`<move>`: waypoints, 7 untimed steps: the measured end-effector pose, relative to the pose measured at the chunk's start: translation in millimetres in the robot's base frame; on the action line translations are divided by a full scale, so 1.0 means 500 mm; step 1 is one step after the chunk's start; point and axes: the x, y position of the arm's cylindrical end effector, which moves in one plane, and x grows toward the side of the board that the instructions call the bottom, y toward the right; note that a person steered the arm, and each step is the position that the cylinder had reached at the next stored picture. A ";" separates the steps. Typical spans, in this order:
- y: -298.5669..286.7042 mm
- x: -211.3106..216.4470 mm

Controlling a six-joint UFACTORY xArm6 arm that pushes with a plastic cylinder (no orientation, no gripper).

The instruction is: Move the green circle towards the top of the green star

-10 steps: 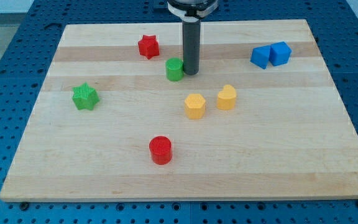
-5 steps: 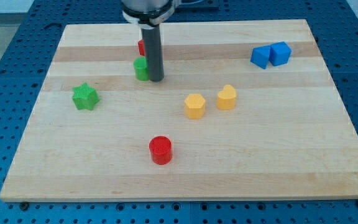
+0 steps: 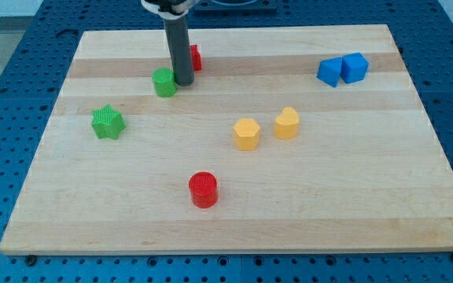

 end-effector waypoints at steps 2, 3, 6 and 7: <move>-0.070 0.023; -0.100 0.081; -0.142 0.177; -0.138 0.177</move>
